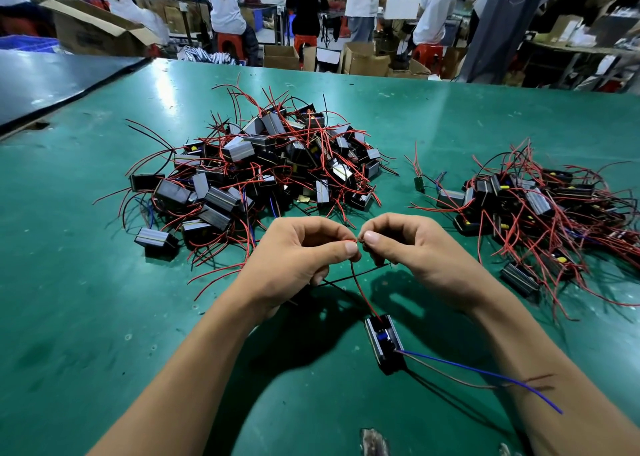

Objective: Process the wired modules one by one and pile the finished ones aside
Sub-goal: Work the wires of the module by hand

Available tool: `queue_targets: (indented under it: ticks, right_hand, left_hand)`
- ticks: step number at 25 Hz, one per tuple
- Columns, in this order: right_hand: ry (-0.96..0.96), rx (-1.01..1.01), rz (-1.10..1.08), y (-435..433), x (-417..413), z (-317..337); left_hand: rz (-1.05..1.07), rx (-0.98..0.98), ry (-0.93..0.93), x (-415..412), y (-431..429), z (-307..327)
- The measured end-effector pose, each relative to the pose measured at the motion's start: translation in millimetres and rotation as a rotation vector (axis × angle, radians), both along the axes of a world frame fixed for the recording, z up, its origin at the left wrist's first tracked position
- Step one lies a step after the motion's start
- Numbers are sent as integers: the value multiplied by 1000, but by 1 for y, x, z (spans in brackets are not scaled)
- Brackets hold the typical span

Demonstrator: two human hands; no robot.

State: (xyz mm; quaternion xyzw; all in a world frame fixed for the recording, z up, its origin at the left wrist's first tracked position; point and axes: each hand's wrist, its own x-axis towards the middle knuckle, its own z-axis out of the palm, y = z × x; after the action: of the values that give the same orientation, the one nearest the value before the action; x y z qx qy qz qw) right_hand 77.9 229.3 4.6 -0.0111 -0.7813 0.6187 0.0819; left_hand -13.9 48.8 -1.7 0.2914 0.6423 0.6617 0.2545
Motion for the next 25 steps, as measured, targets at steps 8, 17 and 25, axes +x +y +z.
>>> queue_targets:
  ticks: [8, 17, 25]
  right_hand:
    - [55, 192, -135, -3, 2, -1]
    - [24, -114, -109, -4, -4, -3]
    - [-54, -240, -191, -15, -9, -9]
  left_hand:
    - [51, 10, -1, -1, 1, -2]
    - [22, 60, -35, 1, 2, 0]
    - [64, 88, -44, 1, 3, -2]
